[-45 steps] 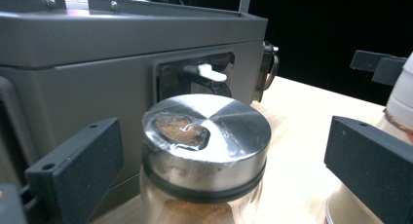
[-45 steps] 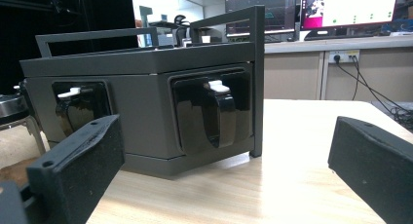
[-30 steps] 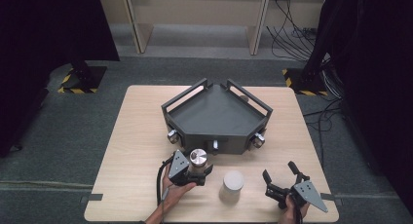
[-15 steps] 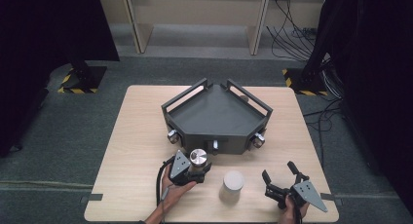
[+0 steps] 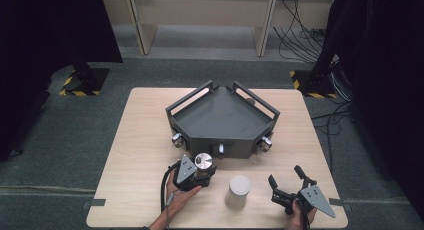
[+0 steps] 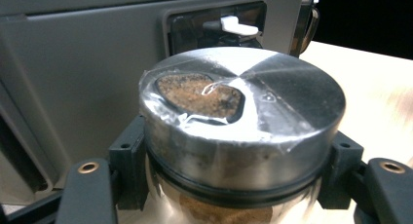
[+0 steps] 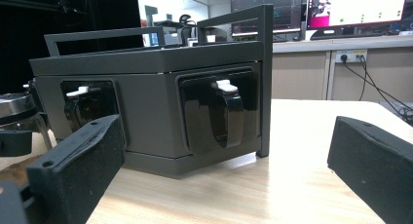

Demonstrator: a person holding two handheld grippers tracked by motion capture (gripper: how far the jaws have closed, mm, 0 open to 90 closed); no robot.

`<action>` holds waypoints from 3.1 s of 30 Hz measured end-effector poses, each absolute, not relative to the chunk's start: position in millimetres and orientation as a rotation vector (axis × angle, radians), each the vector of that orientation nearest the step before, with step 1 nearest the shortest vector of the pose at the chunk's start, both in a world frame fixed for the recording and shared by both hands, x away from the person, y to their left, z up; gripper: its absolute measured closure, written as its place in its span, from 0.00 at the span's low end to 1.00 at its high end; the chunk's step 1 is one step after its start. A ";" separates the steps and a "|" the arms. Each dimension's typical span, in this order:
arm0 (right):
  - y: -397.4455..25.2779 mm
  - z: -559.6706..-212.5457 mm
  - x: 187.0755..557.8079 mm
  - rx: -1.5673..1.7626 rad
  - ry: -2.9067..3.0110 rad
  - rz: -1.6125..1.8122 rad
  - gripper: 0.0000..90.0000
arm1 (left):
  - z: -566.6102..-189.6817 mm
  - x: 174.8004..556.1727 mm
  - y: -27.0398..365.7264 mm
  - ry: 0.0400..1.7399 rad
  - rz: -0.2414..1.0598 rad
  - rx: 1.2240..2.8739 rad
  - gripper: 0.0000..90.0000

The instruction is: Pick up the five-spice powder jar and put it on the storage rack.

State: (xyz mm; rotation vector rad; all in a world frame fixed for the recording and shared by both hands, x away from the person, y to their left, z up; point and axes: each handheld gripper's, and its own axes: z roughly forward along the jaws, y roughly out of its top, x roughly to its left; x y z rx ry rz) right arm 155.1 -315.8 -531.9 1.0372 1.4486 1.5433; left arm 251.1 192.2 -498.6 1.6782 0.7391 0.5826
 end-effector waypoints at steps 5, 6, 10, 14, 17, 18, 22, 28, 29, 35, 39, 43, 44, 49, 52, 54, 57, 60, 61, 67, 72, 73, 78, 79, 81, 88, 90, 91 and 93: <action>-316.4 -532.0 155.0 1.038 1.447 1.546 0.01 | -494.7 248.5 195.7 0.730 0.581 1.665 0.34; -316.4 -532.0 155.0 1.038 1.447 1.546 0.01 | -494.7 248.5 195.7 0.730 0.581 1.665 0.34; -316.1 -531.8 155.2 1.035 1.450 1.545 0.01 | -489.6 246.1 197.5 0.722 0.578 1.648 0.34; -316.3 -531.6 155.2 1.036 1.452 1.545 0.01 | -481.3 242.0 197.6 0.712 0.583 1.632 0.34; -316.3 -531.7 155.4 1.033 1.453 1.545 0.01 | -475.0 240.2 199.2 0.700 0.573 1.613 0.34; -316.3 -531.6 155.4 1.033 1.454 1.545 0.01 | -472.5 239.7 199.6 0.696 0.571 1.611 0.34; -316.0 -531.1 155.4 1.036 1.457 1.543 0.01 | -465.5 238.7 201.1 0.683 0.569 1.608 0.34; -316.0 -531.2 155.5 1.034 1.458 1.544 0.01 | -449.6 242.5 204.9 0.676 0.555 1.626 0.34; -316.1 -531.3 155.6 1.033 1.458 1.545 0.01 | -446.3 243.3 205.9 0.676 0.552 1.628 0.34; -316.3 -531.3 155.8 1.034 1.460 1.547 0.01 | -427.1 248.4 209.4 0.674 0.549 1.639 0.34; -316.0 -530.9 155.8 1.033 1.462 1.542 0.01 | -416.5 252.4 211.0 0.675 0.542 1.630 0.34; -316.1 -530.9 155.9 1.033 1.463 1.543 0.01 | -402.2 256.2 209.8 0.666 0.543 1.635 0.34; -316.1 -530.9 155.9 1.033 1.463 1.543 0.01 | -397.6 258.2 210.1 0.658 0.537 1.642 0.34; -316.1 -530.9 155.8 1.033 1.463 1.544 0.01 | -376.6 264.5 207.4 0.637 0.535 1.657 0.34; -316.2 -530.9 155.7 1.033 1.462 1.545 0.01 | -367.2 269.1 205.8 0.647 0.537 1.649 0.34; -316.3 -530.8 155.8 1.033 1.463 1.545 0.01 | -362.6 273.1 205.9 0.658 0.527 1.638 0.34; -316.3 -530.9 156.0 1.033 1.464 1.545 0.01 | -356.6 276.9 202.6 0.667 0.550 1.638 0.34; -316.2 -530.9 156.0 1.033 1.464 1.546 0.01 | -355.1 281.8 200.3 0.687 0.571 1.623 0.34; -316.3 -530.9 156.0 1.032 1.465 1.547 0.01 | -354.8 283.8 199.6 0.693 0.580 1.617 0.34; -316.4 -530.9 156.4 1.030 1.468 1.547 0.01 | -355.3 298.7 194.9 0.748 0.600 1.582 0.34; -316.9 -531.1 156.8 1.037 1.469 1.554 0.01 | -356.8 309.9 186.1 0.798 0.634 1.577 0.34; -317.1 -531.2 156.8 1.036 1.468 1.555 0.01 | -357.4 311.5 184.6 0.806 0.642 1.571 0.34; -316.9 -531.3 157.2 1.032 1.471 1.556 0.01 | -360.5 319.3 178.1 0.863 0.677 1.541 0.34; -316.8 -531.4 157.3 1.028 1.472 1.557 0.01 | -360.9 321.0 177.0 0.873 0.685 1.538 0.34; -316.6 -531.3 157.3 1.027 1.474 1.557 0.01 | -361.5 324.2 174.8 0.890 0.701 1.536 0.34; -317.0 -531.7 157.8 1.025 1.475 1.563 0.01 | -366.5 333.1 173.2 0.943 0.709 1.515 0.34; -316.8 -531.6 157.9 1.025 1.476 1.563 0.01 | -367.5 334.8 171.9 0.949 0.716 1.522 0.34; -316.7 -531.6 157.9 1.025 1.477 1.562 0.01 | -368.4 335.5 171.1 0.953 0.721 1.524 0.34; -316.6 -531.6 157.8 1.026 1.475 1.563 0.01 | -370.3 336.8 170.4 0.961 0.721 1.525 0.34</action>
